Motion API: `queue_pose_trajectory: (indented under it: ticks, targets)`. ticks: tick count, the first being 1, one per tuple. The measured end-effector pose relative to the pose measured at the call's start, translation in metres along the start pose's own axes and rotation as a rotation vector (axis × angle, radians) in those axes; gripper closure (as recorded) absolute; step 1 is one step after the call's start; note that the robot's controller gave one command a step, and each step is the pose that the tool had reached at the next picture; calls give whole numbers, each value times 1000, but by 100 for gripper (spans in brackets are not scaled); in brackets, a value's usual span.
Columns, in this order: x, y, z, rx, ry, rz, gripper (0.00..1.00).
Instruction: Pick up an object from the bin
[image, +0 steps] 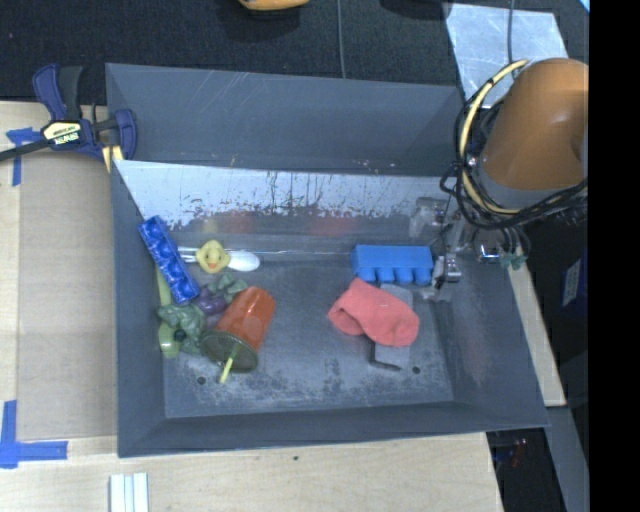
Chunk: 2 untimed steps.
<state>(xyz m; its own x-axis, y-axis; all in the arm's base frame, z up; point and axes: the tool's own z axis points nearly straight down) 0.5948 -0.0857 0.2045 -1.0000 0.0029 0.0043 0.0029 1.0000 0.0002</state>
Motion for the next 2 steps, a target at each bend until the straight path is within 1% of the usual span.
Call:
queue_pose_trajectory:
  ticks: [1, 2]
  targets:
    - [-1, 0, -5, 1, -8, -3, 0]
    - [16, 16, 80, 1, -12, 49, 0]
